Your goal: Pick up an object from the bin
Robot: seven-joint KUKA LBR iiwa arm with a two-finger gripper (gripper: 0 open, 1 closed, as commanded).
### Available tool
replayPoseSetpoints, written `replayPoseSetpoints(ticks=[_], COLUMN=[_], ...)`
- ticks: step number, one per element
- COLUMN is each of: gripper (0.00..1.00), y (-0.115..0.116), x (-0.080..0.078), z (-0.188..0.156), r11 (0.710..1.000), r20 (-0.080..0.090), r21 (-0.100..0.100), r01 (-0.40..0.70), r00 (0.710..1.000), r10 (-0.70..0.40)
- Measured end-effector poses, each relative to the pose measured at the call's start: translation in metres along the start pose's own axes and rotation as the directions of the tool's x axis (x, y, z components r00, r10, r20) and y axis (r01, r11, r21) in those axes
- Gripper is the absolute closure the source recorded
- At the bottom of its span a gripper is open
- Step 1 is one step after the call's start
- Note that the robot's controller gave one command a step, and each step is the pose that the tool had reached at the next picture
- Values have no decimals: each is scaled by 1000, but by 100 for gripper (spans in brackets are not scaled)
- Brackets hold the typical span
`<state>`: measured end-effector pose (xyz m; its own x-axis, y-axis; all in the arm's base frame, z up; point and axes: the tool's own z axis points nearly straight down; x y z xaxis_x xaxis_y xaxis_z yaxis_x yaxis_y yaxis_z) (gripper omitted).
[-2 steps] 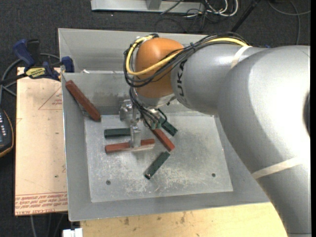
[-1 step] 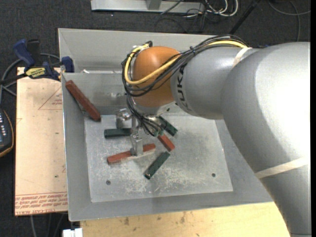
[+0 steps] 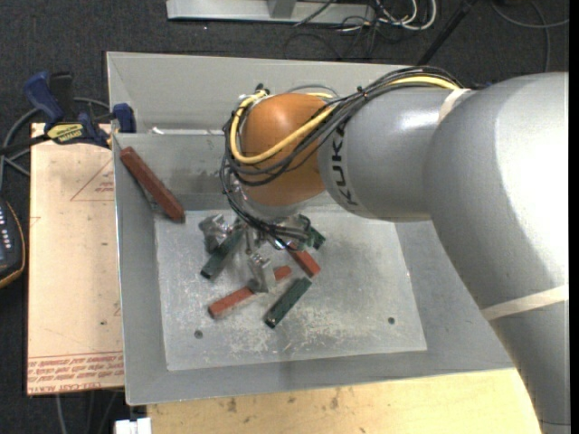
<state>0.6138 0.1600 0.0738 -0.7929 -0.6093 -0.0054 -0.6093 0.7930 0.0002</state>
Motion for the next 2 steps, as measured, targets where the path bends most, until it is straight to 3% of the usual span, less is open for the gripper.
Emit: replayPoseSetpoints(ticks=[1, 2], gripper=[100, 100], y=[-1, -4], x=[0, -18], z=[0, -146], r11=[1000, 1000], r20=[1, 7], r21=[0, 4], r01=[-2, -12], r00=[1000, 1000], r10=[2, 12])
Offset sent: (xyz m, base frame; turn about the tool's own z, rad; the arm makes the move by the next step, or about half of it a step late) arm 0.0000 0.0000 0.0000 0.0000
